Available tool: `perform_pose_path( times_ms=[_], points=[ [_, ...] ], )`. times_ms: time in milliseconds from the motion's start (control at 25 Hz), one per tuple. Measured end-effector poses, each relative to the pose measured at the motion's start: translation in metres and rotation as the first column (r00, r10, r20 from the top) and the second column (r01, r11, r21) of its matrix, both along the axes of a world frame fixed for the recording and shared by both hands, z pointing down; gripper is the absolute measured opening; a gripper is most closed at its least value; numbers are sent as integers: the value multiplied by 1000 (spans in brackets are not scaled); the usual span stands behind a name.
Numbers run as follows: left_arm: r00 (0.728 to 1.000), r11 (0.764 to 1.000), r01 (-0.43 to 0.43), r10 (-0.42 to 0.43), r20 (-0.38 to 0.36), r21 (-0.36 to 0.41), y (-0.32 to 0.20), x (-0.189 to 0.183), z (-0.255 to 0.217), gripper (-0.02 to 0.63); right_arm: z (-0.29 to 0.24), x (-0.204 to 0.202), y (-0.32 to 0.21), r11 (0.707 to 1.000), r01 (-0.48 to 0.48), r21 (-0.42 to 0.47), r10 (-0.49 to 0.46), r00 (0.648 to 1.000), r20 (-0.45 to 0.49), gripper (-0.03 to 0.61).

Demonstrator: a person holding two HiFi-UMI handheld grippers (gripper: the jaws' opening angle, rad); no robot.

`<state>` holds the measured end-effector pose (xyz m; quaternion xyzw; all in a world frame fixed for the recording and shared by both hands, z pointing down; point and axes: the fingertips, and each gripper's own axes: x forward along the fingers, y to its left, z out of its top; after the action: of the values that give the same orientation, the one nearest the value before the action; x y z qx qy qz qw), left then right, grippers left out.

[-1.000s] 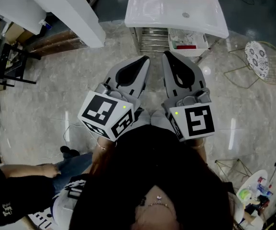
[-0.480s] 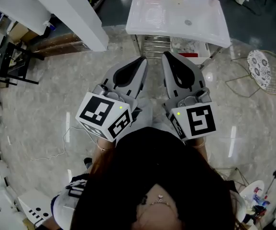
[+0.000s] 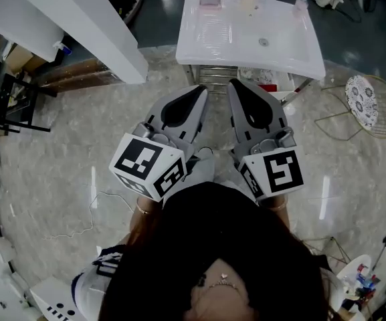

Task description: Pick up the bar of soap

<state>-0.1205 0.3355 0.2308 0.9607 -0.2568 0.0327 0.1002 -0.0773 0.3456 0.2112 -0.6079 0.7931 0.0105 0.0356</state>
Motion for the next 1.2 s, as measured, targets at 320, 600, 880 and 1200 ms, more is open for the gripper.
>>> perform_pose_path(
  times_ms=[320,600,880,1200],
  points=[
    [999,999,-42,41,-7,-29,-60,-10,6,0,2,-6,-62,999,-35,6,35,999,15,8],
    [997,996,-74,74,-19,-41,-94,-23,8,0,4,-24,-96,998,-54,-28,53,999,-7,8],
    [995,994,-98,96,-25,-48,-117,-29,10,0,5,-30,-116,996,-77,-33,76,997,-19,8],
    [994,992,-109,108,-26,-59,-138,-18,15,0,8,-17,-134,995,-96,-42,95,995,-3,8]
  ],
)
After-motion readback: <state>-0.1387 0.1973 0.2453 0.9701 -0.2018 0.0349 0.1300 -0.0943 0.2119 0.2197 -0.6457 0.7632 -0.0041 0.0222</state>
